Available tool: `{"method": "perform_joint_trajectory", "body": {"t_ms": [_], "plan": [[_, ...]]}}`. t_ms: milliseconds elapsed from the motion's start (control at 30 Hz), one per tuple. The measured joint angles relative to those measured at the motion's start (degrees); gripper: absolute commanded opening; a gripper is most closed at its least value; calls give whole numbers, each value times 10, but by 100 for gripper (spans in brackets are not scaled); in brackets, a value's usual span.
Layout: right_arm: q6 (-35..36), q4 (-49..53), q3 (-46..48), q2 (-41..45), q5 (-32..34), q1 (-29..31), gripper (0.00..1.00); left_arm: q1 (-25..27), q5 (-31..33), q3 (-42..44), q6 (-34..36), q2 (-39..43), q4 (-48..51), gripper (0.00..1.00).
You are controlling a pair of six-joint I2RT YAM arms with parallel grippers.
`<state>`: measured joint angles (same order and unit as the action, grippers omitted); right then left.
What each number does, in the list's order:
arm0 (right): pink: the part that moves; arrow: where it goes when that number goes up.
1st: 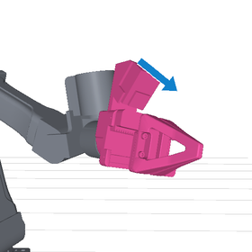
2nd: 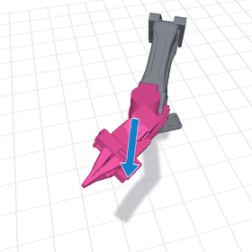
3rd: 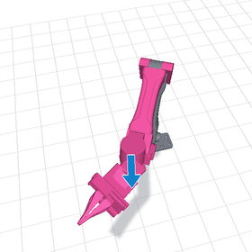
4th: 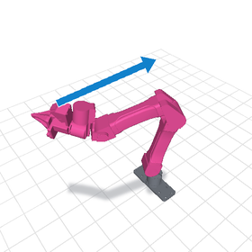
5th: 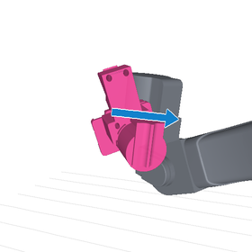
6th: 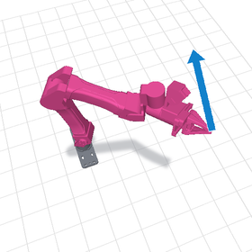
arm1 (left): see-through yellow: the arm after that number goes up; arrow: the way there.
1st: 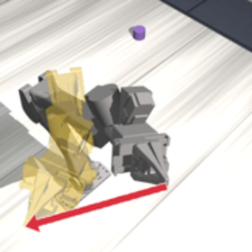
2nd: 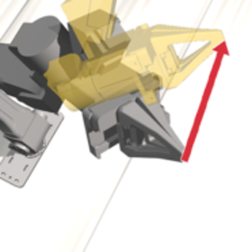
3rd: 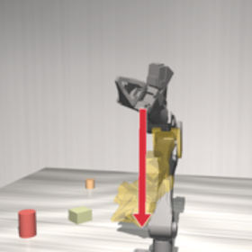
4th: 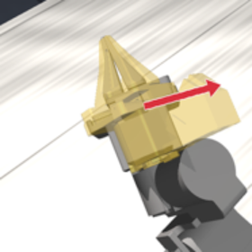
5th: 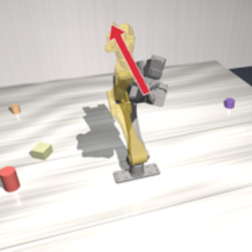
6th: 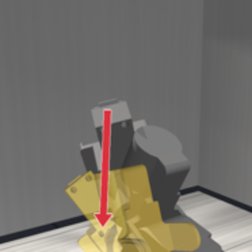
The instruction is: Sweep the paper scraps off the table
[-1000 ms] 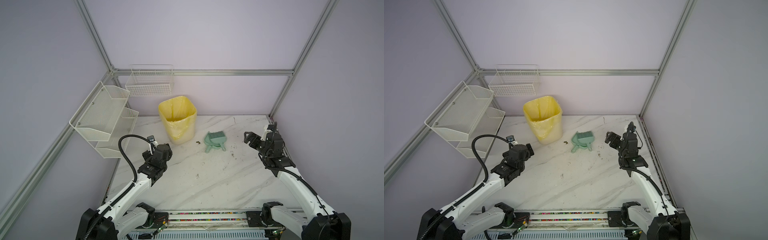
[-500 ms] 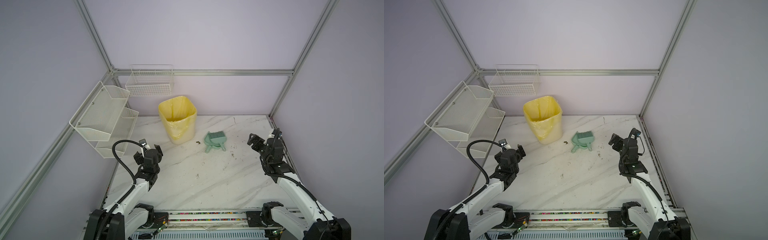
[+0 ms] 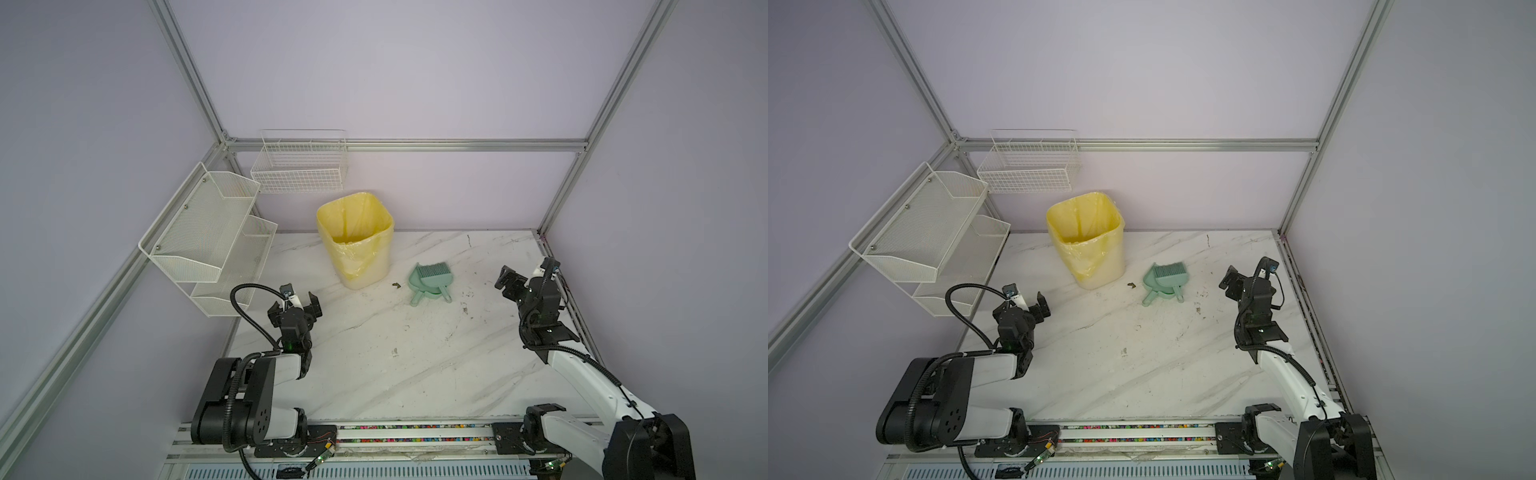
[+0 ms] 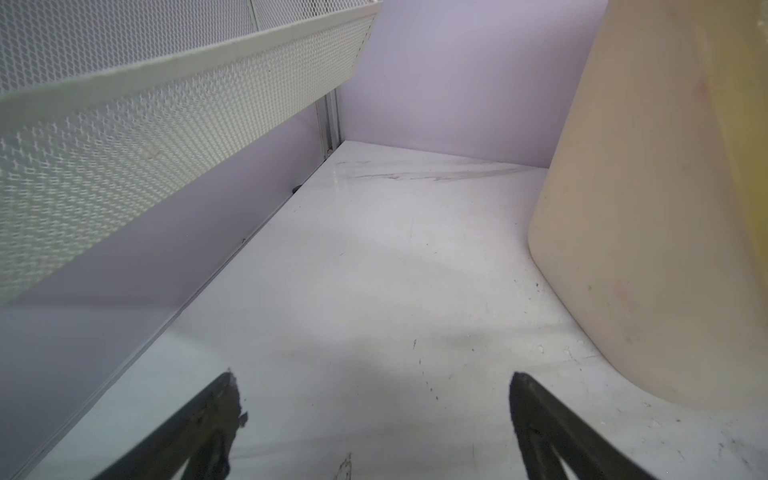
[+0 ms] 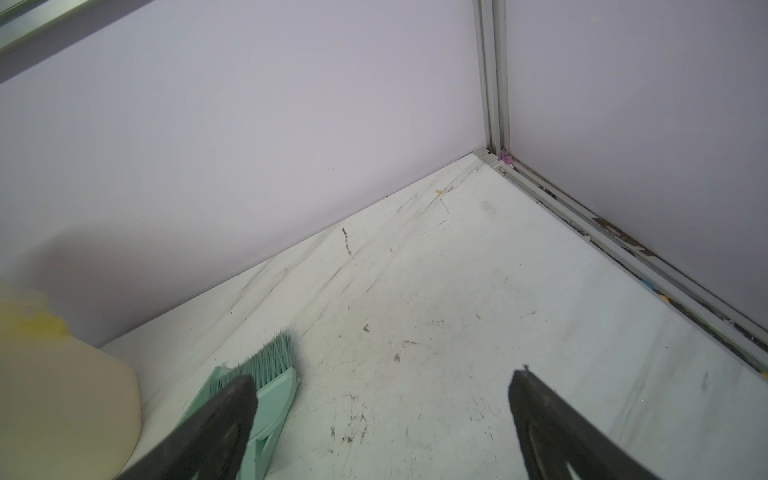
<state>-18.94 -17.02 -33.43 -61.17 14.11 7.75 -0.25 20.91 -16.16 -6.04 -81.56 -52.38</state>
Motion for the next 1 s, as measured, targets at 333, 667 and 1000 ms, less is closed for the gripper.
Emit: {"method": "perform_joint_trajectory", "body": {"t_ms": [333,667,1000], "plan": [[62,-148,53,-63,75,0,97,-5,-55,-2,19,-89,-37,100],[75,-337,77,-213,132,0,97,-5,-55,-3,22,-89,-23,100],[92,-436,84,-278,167,0,97,-5,-55,-3,22,-89,-23,100]]}}
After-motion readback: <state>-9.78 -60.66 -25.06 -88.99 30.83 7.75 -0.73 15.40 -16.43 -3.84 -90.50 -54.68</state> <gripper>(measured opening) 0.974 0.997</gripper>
